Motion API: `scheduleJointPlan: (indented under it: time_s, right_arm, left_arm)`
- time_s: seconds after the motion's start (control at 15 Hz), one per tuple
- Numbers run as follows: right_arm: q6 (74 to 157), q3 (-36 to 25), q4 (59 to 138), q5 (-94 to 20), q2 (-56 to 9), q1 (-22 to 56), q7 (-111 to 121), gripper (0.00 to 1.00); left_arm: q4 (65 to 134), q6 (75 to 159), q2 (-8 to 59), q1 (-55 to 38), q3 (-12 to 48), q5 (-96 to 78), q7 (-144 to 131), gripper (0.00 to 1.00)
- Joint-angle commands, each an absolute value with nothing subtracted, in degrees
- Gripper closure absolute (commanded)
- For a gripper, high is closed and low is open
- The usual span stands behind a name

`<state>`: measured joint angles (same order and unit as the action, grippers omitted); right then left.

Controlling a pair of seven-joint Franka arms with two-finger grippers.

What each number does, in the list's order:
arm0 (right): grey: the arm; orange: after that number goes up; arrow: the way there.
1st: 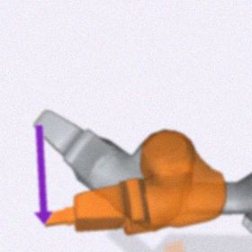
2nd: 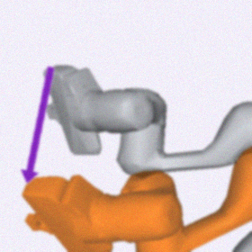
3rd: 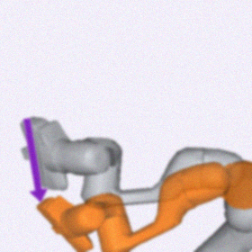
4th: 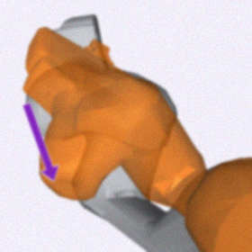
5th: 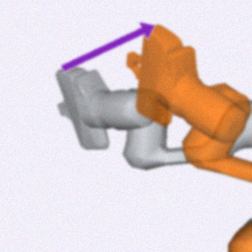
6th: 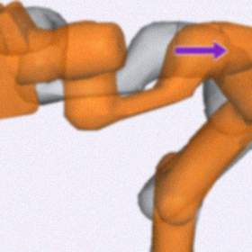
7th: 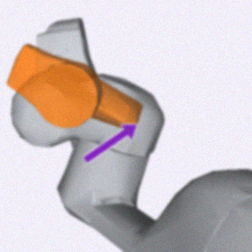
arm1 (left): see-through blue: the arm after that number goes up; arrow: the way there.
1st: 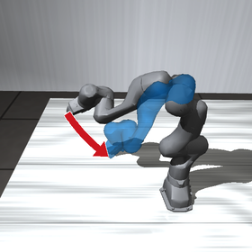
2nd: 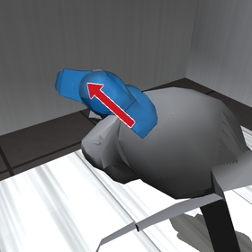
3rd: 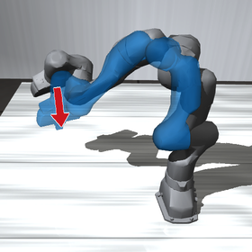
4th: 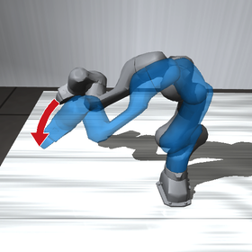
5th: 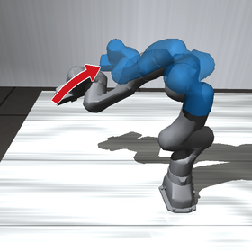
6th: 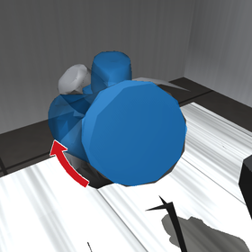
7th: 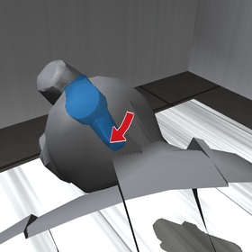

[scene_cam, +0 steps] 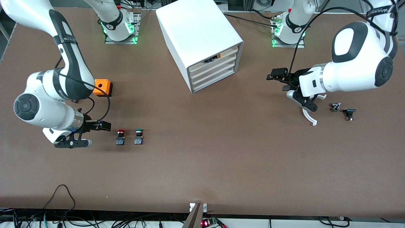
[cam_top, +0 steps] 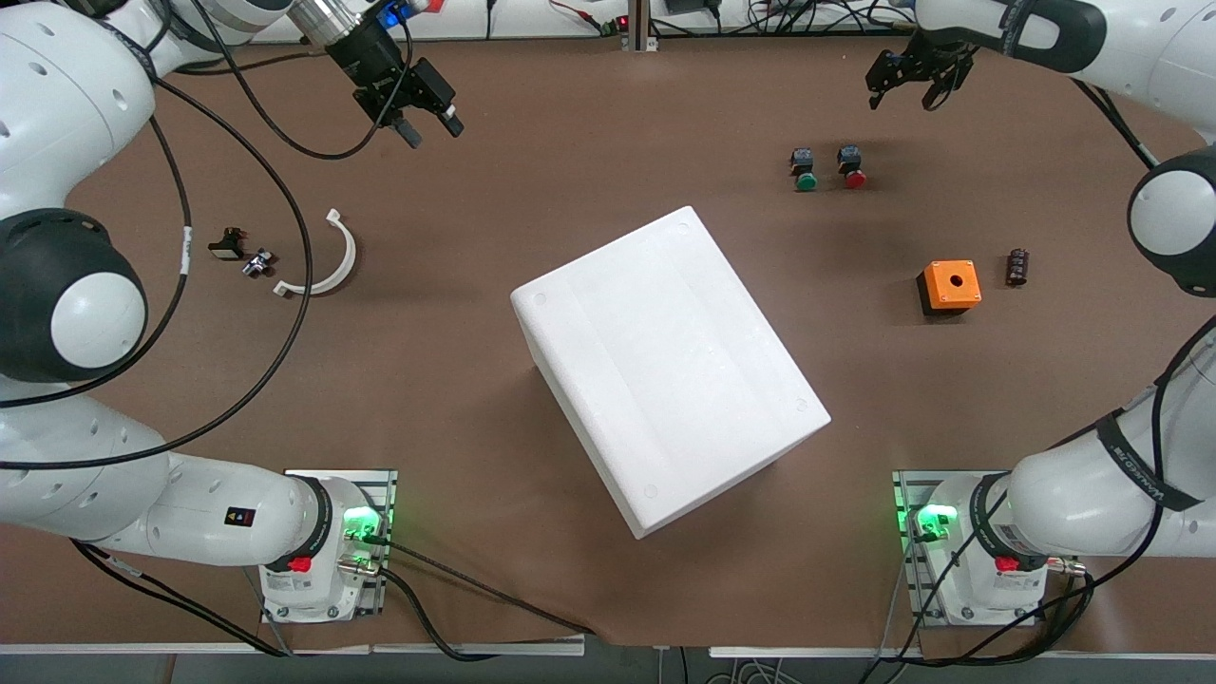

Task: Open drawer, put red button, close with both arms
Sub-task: 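Reach the right gripper to the red button while the left gripper reaches the drawer, then grasp the red button with the right gripper while the left gripper grasps the drawer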

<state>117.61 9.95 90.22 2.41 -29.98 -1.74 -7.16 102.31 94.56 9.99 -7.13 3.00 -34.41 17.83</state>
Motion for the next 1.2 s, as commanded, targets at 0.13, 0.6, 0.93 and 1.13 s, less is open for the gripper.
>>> scheduleJointPlan:
  time_s: [0.13, 0.6, 0.93, 1.13]
  right_arm:
    - [126.46, 10.02, 89.38, 2.46, -36.02, -1.05, -10.28, 0.0]
    - [134.47, 9.58, 89.38, 2.64, -42.36, 0.62, -12.66, 0.0]
    - [134.65, 9.49, 89.65, 6.42, -44.56, 0.44, -12.13, 0.0]
    - [134.82, 9.49, 89.74, 6.5, -45.17, 0.44, -12.04, 0.02]
  left_arm:
    - [103.53, 93.69, 16.69, -6.06, 3.08, -49.72, 33.46, 0.0]
    - [119.16, 94.66, 18.02, -6.94, 3.25, -64.94, 47.62, 0.04]
    - [127.43, 95.36, 18.19, -7.29, 5.53, -69.34, 50.71, 0.08]
    - [130.15, 96.5, 18.9, -7.29, 7.99, -71.09, 54.65, 0.15]
